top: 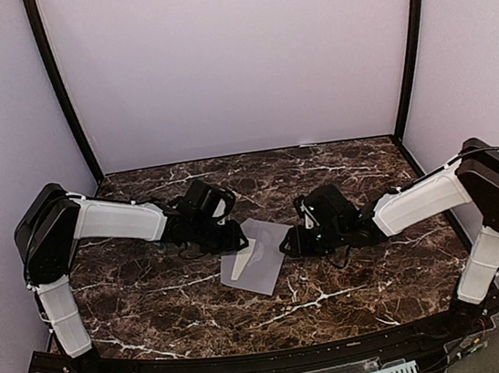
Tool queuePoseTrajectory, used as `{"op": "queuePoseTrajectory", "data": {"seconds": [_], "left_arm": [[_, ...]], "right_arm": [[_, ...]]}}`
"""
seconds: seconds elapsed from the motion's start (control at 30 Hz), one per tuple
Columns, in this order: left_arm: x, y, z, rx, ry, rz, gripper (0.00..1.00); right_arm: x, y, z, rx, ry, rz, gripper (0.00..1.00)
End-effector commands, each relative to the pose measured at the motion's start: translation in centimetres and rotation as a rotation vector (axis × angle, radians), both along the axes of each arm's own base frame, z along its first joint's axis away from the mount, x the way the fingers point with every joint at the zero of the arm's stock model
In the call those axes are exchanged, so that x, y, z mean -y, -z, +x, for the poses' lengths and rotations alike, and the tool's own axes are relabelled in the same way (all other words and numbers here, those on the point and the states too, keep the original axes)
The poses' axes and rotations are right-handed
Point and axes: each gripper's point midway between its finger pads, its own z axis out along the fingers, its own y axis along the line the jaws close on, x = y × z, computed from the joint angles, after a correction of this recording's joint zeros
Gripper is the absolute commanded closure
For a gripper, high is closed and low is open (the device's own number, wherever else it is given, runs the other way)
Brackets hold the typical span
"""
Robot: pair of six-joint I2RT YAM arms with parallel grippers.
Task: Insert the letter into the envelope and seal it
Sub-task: Place the letter in the envelope.
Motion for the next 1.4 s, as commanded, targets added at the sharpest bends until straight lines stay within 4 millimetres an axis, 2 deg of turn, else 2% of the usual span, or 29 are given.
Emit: {"op": "queuePoseTrajectory", "data": {"seconds": [0.0, 0.93, 1.37], "left_arm": [[0.1, 0.2, 0.2, -0.007, 0.018, 0.008, 0.64], [-0.7, 2.6, -0.8, -0.059, 0.017, 0.049, 0.67], [0.0, 2.7, -1.3, -0.086, 0.037, 0.005, 0.76]], "right_arm": [[-0.8, 0.4, 0.0, -0.013, -0.007, 0.039, 0.51], [-2.0, 2.3, 0.2, -0.056, -0.023, 0.034, 0.55], [-2.6, 2.7, 0.3, -0.069, -0.039, 0.04, 0.59]]}}
